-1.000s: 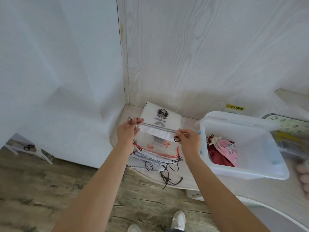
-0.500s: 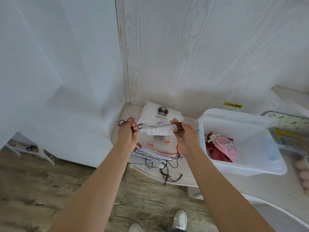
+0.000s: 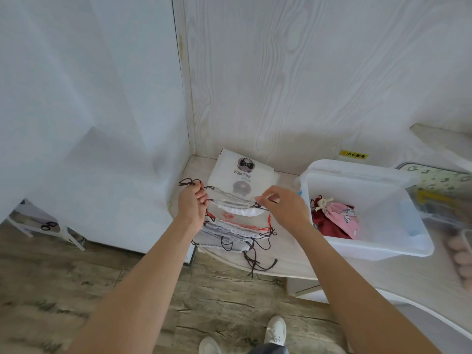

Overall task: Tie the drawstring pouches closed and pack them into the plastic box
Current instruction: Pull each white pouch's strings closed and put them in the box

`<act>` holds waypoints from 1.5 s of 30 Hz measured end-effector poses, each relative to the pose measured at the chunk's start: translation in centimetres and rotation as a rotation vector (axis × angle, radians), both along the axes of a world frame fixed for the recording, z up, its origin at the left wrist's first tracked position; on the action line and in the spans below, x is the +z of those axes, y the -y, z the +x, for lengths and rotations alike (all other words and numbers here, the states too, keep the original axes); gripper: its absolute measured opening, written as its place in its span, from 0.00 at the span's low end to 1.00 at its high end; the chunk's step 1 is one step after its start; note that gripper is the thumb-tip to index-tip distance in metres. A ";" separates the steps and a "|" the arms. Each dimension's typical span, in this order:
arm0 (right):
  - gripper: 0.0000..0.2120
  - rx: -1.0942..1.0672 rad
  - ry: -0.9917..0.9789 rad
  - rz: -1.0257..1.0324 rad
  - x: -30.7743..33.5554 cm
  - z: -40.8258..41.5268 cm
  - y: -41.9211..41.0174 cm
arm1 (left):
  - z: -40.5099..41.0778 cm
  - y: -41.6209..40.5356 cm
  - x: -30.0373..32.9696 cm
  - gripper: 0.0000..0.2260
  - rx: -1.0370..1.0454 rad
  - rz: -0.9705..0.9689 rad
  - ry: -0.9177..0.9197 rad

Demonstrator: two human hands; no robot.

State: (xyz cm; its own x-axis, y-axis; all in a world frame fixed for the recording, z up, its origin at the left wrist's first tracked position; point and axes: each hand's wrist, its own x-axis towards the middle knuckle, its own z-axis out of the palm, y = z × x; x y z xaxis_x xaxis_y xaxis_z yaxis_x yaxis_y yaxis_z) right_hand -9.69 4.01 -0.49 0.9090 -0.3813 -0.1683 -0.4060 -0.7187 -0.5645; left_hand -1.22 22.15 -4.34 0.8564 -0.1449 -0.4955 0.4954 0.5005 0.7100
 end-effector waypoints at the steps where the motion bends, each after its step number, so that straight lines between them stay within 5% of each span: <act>1: 0.13 0.071 -0.105 -0.119 -0.1 -0.1 -0.1 | -0.2 -0.1 -0.1 0.15 -0.003 -0.002 -0.003; 4: 0.18 0.216 -0.268 -0.290 -1.0 -0.3 -0.6 | -0.6 -0.1 -0.3 0.15 -0.012 -0.029 0.000; 10: 0.20 0.132 -0.189 -0.096 -1.7 -0.7 -1.9 | -1.5 -0.4 -0.1 0.14 -0.081 -0.045 0.056; 14: 0.12 0.052 -0.052 0.095 -1.6 -1.2 -1.3 | -2.0 -0.8 0.1 0.15 -0.158 0.099 0.134; 19: 0.10 0.289 -0.144 -0.050 -0.8 -1.7 -0.9 | -2.0 -0.8 0.9 0.16 -0.173 0.331 0.263; 22: 0.10 0.140 0.018 0.018 -1.0 -1.7 -0.9 | -1.7 -0.3 1.1 0.20 -0.069 0.403 0.262; 24: 0.10 -0.071 0.145 0.325 -1.0 -1.8 -1.3 | -1.7 -0.1 0.6 0.20 -0.060 0.484 0.272; 28: 0.14 -0.431 0.296 1.289 -0.1 -1.0 -2.9 | -2.0 0.4 0.0 0.21 -0.127 0.767 0.428; 31: 0.15 -0.508 0.345 1.464 0.1 -0.4 -3.3 | -2.3 0.5 0.6 0.21 -0.271 1.048 0.690; 36: 0.14 -0.583 0.396 1.411 1.0 0.9 -3.9 | -2.5 -0.1 0.0 0.13 -0.736 1.207 0.892; 42: 0.13 -0.592 0.375 1.245 0.5 1.1 -3.3 | -2.0 -0.6 0.4 0.14 -0.805 1.309 1.043; 45: 0.14 -0.326 0.324 0.670 -0.5 0.5 -2.3 | -1.4 -0.5 0.4 0.13 -0.816 1.303 1.073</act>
State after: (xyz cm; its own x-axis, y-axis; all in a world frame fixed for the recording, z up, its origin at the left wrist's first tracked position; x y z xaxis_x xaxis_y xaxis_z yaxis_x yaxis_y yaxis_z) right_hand -9.17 6.35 -0.94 0.8124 -0.5469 -0.2025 -0.2792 -0.0599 -0.9584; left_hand -2.66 22.64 -3.94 0.7615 -0.6480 0.0146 -0.5546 -0.6397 0.5321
